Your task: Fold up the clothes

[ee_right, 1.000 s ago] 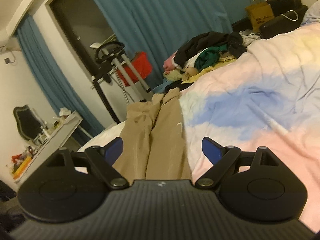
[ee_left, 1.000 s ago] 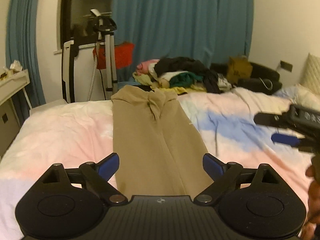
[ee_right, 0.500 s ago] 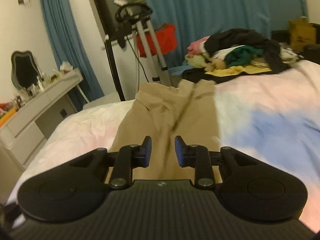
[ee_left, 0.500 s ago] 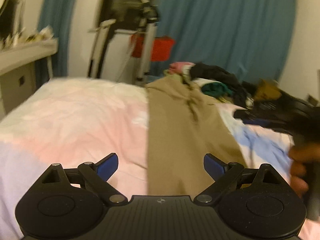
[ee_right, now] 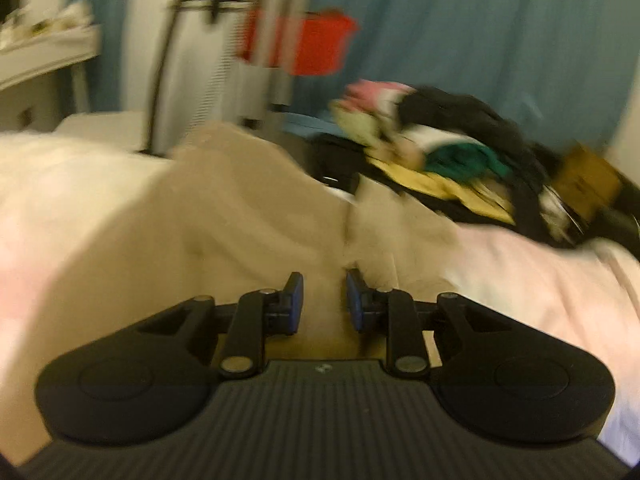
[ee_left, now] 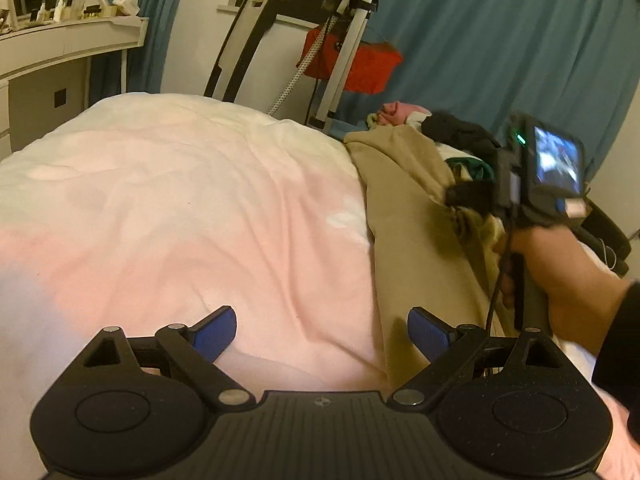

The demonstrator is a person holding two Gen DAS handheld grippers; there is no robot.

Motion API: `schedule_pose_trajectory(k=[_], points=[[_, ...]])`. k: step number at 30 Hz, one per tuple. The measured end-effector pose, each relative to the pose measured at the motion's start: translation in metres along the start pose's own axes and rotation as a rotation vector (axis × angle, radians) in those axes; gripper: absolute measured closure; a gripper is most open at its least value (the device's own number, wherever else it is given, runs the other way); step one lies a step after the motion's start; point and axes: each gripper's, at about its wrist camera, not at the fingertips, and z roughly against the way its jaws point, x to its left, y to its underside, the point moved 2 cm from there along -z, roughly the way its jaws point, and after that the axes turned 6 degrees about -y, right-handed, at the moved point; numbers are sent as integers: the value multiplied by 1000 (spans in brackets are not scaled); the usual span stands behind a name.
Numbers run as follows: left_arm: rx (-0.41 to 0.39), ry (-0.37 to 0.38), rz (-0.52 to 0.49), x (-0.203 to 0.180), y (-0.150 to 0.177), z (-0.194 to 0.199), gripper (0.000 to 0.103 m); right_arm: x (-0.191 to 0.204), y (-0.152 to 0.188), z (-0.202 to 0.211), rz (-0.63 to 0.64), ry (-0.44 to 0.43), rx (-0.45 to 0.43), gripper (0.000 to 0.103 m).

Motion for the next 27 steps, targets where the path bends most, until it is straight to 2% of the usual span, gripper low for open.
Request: schedule_pose_trajectory(k=[5,7,11,15,18,21,24,27], points=[[5,21,-29,-9,5,3,9,-39,17,22,-96,54,-21,77],[-1,20,-46,-13,6,5,9,-52,22,37,-149,45,-23,76],[3,24,-74,-21,7,8,9,-67,32,94,-251,-33,-51,75],[20,31,-78,-27,11,20,9,-69,45,177,-306,-140,-83,75],[50,68,-76,-32,19,39,9,-65,65,243,-341,-207,-103,74],[61,58,-101,-34,29,63,9,-62,87,301,-386,-257,-125,74],[92,71,-87,-33,37,86,9,-61,112,340,-431,-294,-140,74],[155,108,-33,-27,44,104,9,-64,137,353,-448,-306,-85,73]])
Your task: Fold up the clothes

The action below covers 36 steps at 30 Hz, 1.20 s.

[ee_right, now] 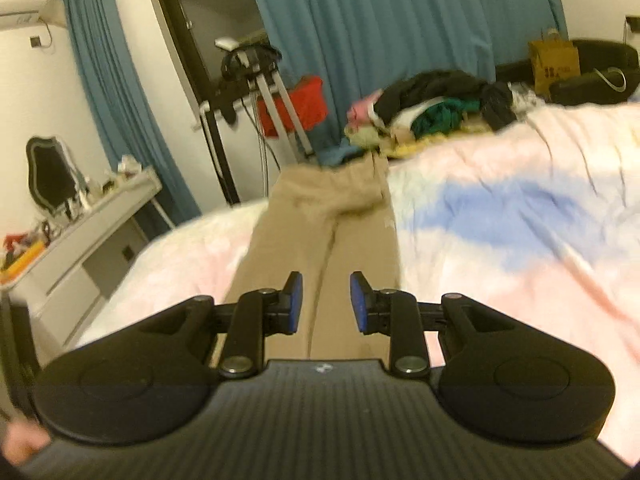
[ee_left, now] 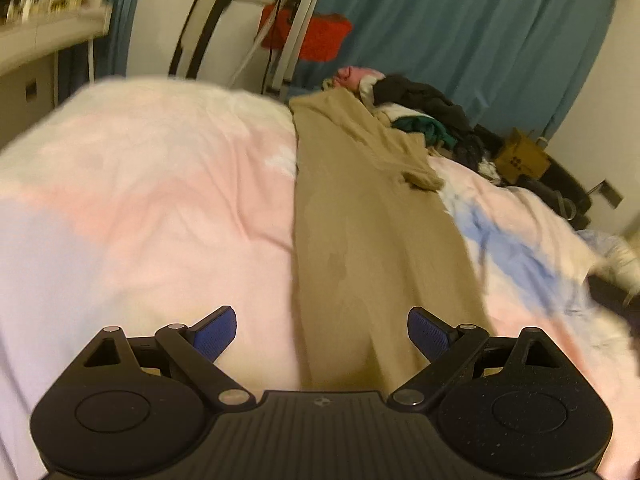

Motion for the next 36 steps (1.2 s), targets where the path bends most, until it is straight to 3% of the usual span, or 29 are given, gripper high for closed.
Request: schedule_pose_trajectory(k=[2,4,5,9,12,15,17,20,24,33,36], points=[[51,20,41,6,8,6,9,-12,14,5,-72,-5,65,58],[114,37,85,14,17,7,12,-29,26,5,-198,-30,121,19],[152,43,110,18,22,6,14,-38,32,5,-269,-40,134,17],[293,81,218,37,43,2,23,-72,54,0,-556,-74,177,18],[322,89,249,42,47,-1,39,-95,70,-8,-722,-13,192,18],[313,77,208,36,48,-4,55,-105,76,-10,-783,53,182,18],[311,71,157,29,50,-3,78,-106,77,-10,-788,49,179,18],[284,69,94,21,51,4,94,-102,79,-12,-765,48,194,18],[275,83,67,16,51,22,97,-106,80,-12,-764,42,209,18],[414,98,165,28,65,37,99,-110,84,-8,-778,21,233,18],[460,117,213,37,67,32,93,-110,87,-6,-794,6,251,18]])
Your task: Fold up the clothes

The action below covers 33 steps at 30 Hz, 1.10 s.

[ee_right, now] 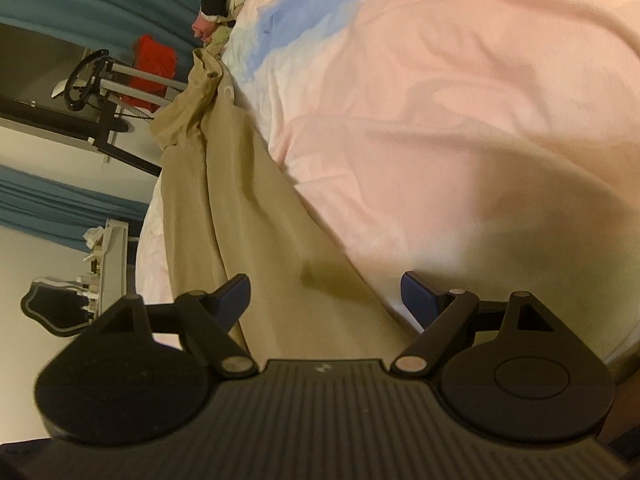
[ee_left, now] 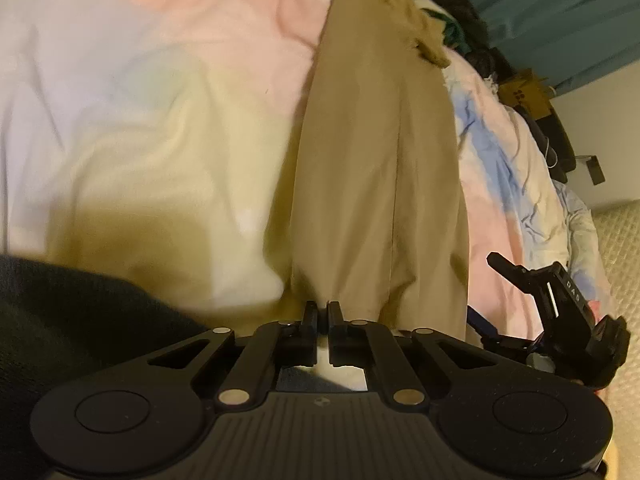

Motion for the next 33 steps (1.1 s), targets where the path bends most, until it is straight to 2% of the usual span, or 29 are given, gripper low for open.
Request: schedule_pose_trajectory(k=[1,2,4,5,8,10,13,15,18,19,20,21,23,25,26,28,29,31,33], points=[[12,6,21,-2,-5,-6,83,-1,1,0,-8,-2,6,18],[17,6,42,-2,-9,-10,66,-2,1,0,-15,-3,9,18],[0,24,56,-1,-13,-8,43,-3,2,-1,-20,-1,13,19],[-10,34,62,0,-14,-7,37,-3,2,-1,-19,0,14,19],[-49,35,71,2,-18,-3,27,-3,4,-2,-11,9,21,22],[-70,28,76,3,-20,-4,26,-3,4,-3,-5,19,26,32],[-97,19,83,2,-25,-11,26,-3,4,-4,0,29,32,34],[-85,27,77,0,-29,-21,28,-3,5,-6,3,32,37,34],[7,78,45,-8,-30,-42,38,-4,9,-9,-2,21,76,34],[20,73,31,-11,-29,-46,51,-4,11,-10,-4,18,92,34],[40,76,14,-13,-27,-48,60,-3,13,-10,5,20,109,34],[61,88,5,-14,-26,-50,64,0,16,-10,21,25,128,34],[81,87,-7,-15,-23,-50,85,5,20,-12,62,50,158,34],[70,96,-11,-16,-22,-46,90,10,24,-14,108,78,187,35],[63,101,-12,-16,-22,-43,94,15,25,-14,133,92,200,38],[34,133,-13,-16,-23,-32,95,22,30,-12,175,113,223,62],[16,147,-13,-15,-24,-25,95,25,33,-10,194,116,235,67],[-19,180,-15,-14,-26,-11,95,30,38,-5,217,104,259,92],[-39,207,-6,-14,-29,1,95,38,40,3,236,75,257,93]])
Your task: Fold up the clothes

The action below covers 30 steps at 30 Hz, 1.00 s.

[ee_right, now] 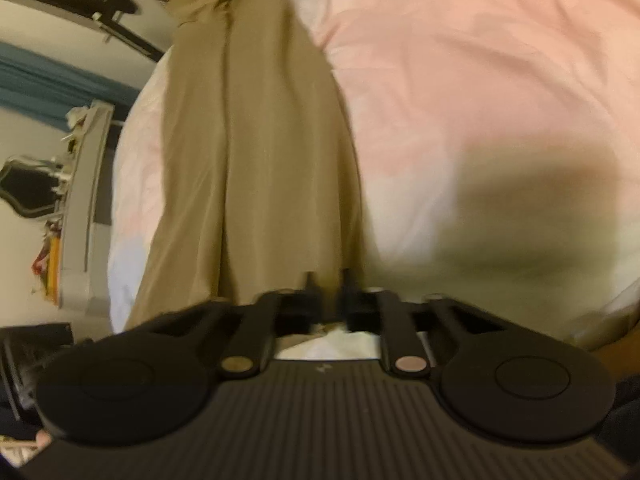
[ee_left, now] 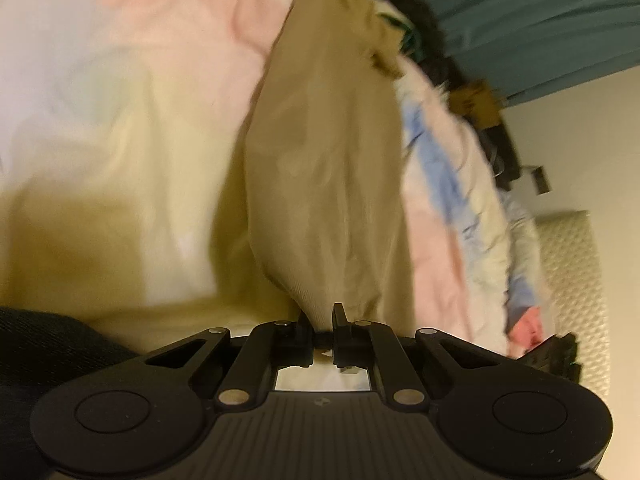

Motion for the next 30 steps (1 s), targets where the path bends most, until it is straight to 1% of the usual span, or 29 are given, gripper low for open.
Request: schedule_pose_trajectory(k=[3,6,10,12,14,16,18,23,25,27,28,30], points=[[-43,42,27,-3,-8,21,96,14,-6,21,11,-72,-53,94],[-90,102,42,-16,-19,44,97,36,-21,55,31,-161,-143,94],[-167,195,29,-39,-27,82,97,73,-38,107,101,-271,-255,95],[-208,227,12,-48,-26,101,97,87,-39,127,143,-309,-297,95],[-245,243,-5,-57,-19,114,97,95,-36,138,174,-332,-325,95],[-267,250,-8,-59,-7,119,97,94,-25,142,201,-337,-339,95],[-276,240,-8,-55,10,120,97,82,-8,141,205,-337,-332,95],[-243,216,32,-23,62,125,97,45,29,132,142,-324,-285,95],[-226,205,59,-13,75,121,97,34,41,128,115,-321,-275,95],[-209,200,88,-8,79,114,97,27,45,126,83,-322,-266,95],[-206,204,98,-8,74,112,97,28,40,124,78,-324,-267,95],[-215,209,89,-13,56,107,97,37,24,119,84,-324,-280,95]])
